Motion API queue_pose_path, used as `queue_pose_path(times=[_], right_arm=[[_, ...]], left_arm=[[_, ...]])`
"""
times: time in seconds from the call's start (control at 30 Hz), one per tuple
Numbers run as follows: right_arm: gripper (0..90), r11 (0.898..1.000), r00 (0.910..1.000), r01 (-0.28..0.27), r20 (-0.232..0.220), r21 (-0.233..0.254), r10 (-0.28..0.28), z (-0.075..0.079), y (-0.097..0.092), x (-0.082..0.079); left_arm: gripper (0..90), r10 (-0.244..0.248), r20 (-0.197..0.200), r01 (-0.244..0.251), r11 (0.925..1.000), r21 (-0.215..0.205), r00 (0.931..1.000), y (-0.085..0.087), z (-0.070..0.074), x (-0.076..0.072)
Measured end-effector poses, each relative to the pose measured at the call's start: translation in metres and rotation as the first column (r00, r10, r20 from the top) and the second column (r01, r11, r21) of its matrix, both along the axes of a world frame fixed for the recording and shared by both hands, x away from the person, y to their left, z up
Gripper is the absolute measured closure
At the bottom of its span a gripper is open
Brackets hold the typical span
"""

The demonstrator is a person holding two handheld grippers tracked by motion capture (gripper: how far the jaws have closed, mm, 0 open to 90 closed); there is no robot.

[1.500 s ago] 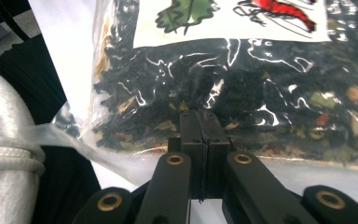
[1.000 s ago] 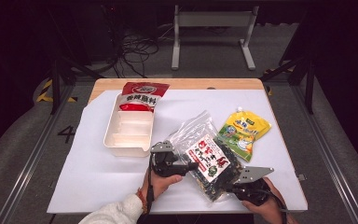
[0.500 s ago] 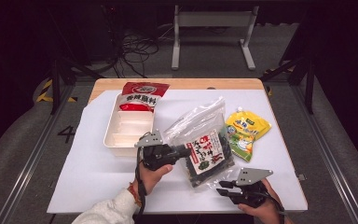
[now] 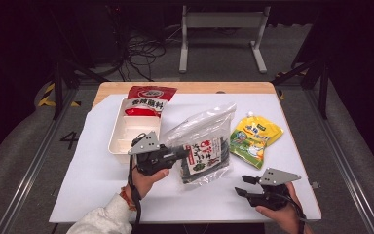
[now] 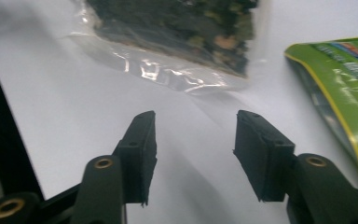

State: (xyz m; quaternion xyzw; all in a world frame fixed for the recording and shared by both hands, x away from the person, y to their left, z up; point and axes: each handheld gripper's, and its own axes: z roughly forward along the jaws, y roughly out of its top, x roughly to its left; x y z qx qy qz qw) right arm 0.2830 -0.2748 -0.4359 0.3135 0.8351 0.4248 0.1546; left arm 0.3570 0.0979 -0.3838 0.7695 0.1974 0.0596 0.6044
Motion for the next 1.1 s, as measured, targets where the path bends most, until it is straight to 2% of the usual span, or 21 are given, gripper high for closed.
queue_pose_path(times=[0.13,0.2,0.3,0.77,0.97,1.1], right_arm=[[42.6,1.000,0.9995,0.029,0.016,-0.007,-0.028,0.000,-0.003,0.001],[41.3,0.999,0.9992,0.034,0.021,-0.007,-0.034,0.000,-0.004,0.002],[40.8,0.999,0.9987,0.041,0.029,-0.007,-0.041,0.001,-0.005,0.002],[40.1,0.998,0.9979,0.059,0.027,-0.016,-0.058,-0.004,-0.008,0.002],[38.3,0.997,0.9971,0.072,0.026,-0.007,-0.072,-0.006,-0.012,-0.002],[37.5,0.996,0.9961,0.085,0.025,-0.004,-0.085,-0.006,-0.013,-0.002]], left_arm=[[80.2,0.015,0.022,-0.016,0.9998,0.009,0.9996,0.007,0.002,0.002],[80.2,0.029,0.020,-0.029,0.9995,0.010,0.9994,0.010,0.003,0.003],[80.2,0.042,0.045,-0.043,0.9986,0.029,0.9981,0.017,0.005,0.003],[80.2,0.099,0.092,-0.100,0.9949,0.014,0.9909,0.042,0.020,0.003],[80.2,0.132,0.132,-0.132,0.9912,-0.011,0.9824,0.052,0.034,0.008],[80.2,0.162,0.159,-0.161,0.9867,-0.018,0.9738,0.062,0.041,0.013]])
